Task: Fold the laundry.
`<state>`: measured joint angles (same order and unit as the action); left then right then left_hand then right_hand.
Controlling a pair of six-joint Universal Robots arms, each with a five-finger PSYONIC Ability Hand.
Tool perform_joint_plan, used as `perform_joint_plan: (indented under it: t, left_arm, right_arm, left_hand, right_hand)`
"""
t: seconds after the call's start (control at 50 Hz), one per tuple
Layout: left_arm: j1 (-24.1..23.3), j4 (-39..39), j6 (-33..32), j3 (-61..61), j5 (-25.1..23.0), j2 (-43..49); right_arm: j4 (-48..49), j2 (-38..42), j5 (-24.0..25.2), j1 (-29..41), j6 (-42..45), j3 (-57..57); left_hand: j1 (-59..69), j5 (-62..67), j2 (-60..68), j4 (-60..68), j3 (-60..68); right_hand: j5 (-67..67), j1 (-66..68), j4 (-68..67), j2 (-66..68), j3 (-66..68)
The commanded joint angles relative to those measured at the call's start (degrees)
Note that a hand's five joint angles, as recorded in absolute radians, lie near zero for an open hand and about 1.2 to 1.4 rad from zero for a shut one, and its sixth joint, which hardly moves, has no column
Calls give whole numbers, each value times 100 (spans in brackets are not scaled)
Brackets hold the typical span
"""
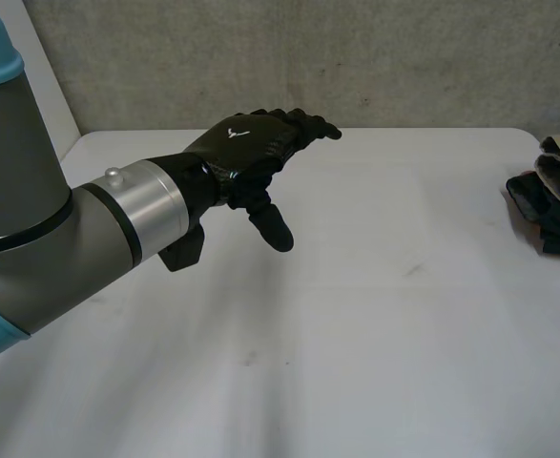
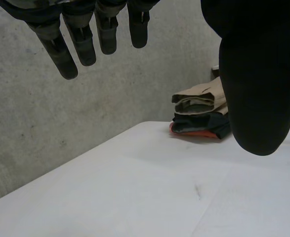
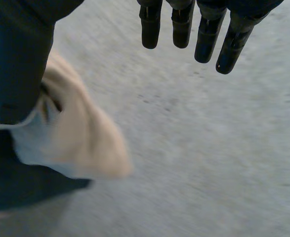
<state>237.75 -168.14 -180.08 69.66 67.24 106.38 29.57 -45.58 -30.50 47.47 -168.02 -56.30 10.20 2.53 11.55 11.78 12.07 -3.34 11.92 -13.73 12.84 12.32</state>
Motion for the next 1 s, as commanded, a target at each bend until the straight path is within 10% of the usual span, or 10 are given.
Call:
perform_joint_plan:
  t: [0.02,0.16,0.48,0.66,1.0]
  left_arm:
    - [8,0,-1,48,-9,-65]
    - [8,-26,-1,39,-18,-162]
    - [298,-149,-1,91,211,-522]
    - [808,-948,-27,847,1687,-953]
    - [843,-1195,-1,1506,1916,-997]
  right_arm:
    - [-57,-433,-1401,-352,1041,215]
    - [-293,-1372,-3108,-168,1404,129]
    - [-1515,-3650,-4016,3618,-71,-2094]
    - [-1552,-3897,-4919,5482,-354,-3210]
    - [-1358,-3853,-5501,5730,-310,-3607]
  left_hand:
    - [2,-232,-133,-156,-185]
    - [2,-232,-133,-156,-185]
    - [-20,-253,-155,-178,-207]
    - [-20,-253,-155,-178,-207]
    - [-20,-253,-155,-178,-207]
  right_hand:
    - [334,-192,373,-284,-232]
    - [334,-192,373,-284,-232]
    - [334,-192,373,-284,-232]
    - [334,-192,373,-284,-232]
    - [334,-192,373,-284,-232]
